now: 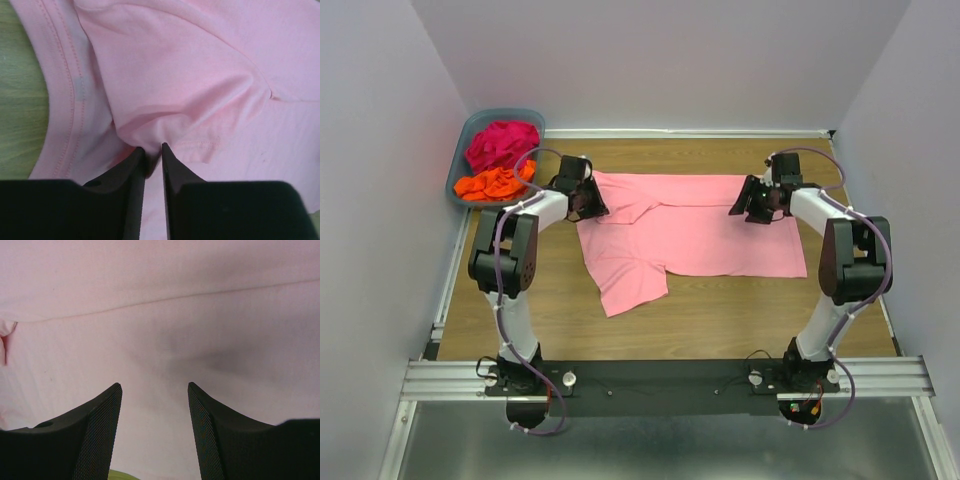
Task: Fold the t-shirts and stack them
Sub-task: Fold the tshirt
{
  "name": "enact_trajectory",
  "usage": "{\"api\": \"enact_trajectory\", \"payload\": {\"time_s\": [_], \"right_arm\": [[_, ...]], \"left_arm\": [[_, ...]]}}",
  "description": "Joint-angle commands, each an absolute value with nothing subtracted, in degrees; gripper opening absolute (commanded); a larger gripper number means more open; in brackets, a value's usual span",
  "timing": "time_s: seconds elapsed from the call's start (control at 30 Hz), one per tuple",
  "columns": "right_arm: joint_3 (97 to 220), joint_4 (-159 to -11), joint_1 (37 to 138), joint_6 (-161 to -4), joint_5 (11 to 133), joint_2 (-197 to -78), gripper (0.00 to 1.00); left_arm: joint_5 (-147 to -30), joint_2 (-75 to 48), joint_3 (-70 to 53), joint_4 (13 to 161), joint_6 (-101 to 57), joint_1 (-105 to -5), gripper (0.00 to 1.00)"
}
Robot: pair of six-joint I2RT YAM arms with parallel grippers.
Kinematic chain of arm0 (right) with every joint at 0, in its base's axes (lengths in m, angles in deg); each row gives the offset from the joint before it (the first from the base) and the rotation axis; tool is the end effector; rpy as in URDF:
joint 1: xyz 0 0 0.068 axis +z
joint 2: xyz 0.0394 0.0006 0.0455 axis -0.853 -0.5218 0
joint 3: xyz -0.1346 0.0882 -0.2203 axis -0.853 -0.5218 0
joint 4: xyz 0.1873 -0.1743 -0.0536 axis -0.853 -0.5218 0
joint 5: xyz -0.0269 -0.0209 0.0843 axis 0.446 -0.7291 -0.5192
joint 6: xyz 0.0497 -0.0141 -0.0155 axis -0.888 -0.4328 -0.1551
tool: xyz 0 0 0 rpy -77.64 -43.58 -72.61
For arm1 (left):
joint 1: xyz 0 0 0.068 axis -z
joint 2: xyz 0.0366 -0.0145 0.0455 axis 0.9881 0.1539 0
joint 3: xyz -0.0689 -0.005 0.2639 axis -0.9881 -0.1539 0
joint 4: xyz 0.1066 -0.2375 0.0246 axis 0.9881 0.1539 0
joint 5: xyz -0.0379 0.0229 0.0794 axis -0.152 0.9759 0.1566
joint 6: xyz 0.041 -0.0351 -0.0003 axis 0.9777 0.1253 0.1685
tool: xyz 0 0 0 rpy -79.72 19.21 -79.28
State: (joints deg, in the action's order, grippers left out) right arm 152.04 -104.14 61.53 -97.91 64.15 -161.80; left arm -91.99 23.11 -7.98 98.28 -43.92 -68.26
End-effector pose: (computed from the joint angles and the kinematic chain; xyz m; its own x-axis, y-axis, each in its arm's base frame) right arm 0.3841 0.0296 0.1847 -0.8357 0.3174 -0.4482 0.1195 0.9016 0.4157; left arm 0.4062 -0.1005 0.1685 -0.8012 -0.3718 -0.4689 -0.1105 0.8620 -0.4947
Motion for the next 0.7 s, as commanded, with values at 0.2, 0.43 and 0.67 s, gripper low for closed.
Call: {"api": "enact_trajectory", "payload": {"time_s": [0.2, 0.43, 0.67], "right_arm": [[150.44, -103.49, 61.88, -97.05, 61.18, -158.5, 0.63], [149.83, -103.49, 62.15, -97.22, 61.09, -157.45, 0.63], [148.59, -103.48, 62.32, -96.7, 61.61, -156.22, 0.63]], "left_arm": [[-97.14, 16.71, -9.77, 101.89, -46.04, -67.96, 0.09], [-102.67, 14.51, -11.34, 102.69, -49.64, -67.96, 0.09], [-98.28, 10.29, -18.02, 101.63, -50.79, -69.46, 0.14]]}}
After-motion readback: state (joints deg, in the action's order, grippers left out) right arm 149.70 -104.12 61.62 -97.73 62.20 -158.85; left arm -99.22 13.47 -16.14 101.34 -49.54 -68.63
